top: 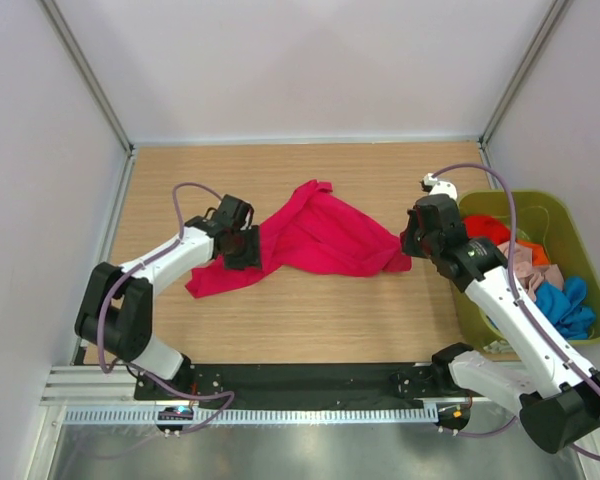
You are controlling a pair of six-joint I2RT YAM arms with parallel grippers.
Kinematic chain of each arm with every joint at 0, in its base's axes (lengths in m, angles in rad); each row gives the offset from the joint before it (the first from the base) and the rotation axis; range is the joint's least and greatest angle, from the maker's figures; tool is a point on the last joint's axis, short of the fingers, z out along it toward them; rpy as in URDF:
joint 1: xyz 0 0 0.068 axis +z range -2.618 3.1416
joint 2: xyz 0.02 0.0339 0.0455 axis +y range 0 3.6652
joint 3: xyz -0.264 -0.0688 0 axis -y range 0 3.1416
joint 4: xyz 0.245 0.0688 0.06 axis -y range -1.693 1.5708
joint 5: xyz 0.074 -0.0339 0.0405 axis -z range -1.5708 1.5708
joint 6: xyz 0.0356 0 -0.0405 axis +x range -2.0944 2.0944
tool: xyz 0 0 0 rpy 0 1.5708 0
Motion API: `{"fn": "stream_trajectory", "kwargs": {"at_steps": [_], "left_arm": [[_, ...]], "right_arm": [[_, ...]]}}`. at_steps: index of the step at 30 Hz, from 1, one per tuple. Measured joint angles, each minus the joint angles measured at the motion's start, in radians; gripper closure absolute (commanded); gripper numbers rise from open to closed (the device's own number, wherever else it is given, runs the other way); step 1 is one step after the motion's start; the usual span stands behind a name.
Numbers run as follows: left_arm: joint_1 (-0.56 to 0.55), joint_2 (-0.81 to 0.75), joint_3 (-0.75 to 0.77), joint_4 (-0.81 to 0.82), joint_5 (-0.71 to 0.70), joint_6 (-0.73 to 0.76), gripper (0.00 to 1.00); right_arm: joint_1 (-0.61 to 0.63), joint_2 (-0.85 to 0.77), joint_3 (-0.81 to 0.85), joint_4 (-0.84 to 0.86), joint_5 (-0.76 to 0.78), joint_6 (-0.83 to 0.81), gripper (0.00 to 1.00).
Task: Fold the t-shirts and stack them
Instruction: Flatten the tshirt out
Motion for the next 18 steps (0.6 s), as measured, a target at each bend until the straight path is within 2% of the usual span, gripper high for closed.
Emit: {"fn": "stream_trajectory", "kwargs": {"at_steps": [9,18], "left_arm": [[-0.029,0.106,0.109,-0.008,-0.074,0.079,0.59],[-0.061,0.158,0.123,-0.047,-0.112,0.111,0.66]], "right_arm": [[0.0,-0.029,0.0,0.005,-0.009,0.0,0.99],[0.0,-0.031,0.0,0.005,-0.015,-0.001,0.99]]}}
